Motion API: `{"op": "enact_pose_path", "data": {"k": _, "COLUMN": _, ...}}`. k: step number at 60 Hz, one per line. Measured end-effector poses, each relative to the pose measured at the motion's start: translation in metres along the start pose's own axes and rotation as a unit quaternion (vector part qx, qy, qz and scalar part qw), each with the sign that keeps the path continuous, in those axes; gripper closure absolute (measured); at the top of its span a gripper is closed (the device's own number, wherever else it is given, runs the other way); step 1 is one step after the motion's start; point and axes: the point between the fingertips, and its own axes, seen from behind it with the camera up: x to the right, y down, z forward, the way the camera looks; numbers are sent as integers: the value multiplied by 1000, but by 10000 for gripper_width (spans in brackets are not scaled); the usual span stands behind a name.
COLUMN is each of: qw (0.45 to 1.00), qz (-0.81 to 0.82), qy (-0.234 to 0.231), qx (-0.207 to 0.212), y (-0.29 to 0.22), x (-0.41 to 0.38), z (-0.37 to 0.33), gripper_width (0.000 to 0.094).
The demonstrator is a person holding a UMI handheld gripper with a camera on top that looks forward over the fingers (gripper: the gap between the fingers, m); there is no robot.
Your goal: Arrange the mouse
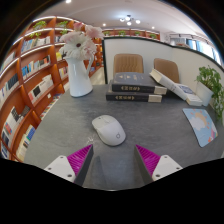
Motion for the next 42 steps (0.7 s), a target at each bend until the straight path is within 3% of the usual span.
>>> {"op": "enact_pose_path", "data": {"k": 25, "qw": 998, "qz": 25, "qy": 58, "qx": -10, "y": -59, "x": 18, "z": 82, "gripper_width": 109}}
{"op": "enact_pose_path", "data": {"k": 38, "qw": 995, "qz": 45, "qy": 82, "qx": -17, "y": -63, "x": 31, "z": 87, "gripper_width": 264}}
{"op": "enact_pose_path", "data": {"k": 42, "qw": 995, "qz": 45, "qy": 81, "qx": -23, "y": -63, "x": 33, "z": 87, "gripper_width": 355}}
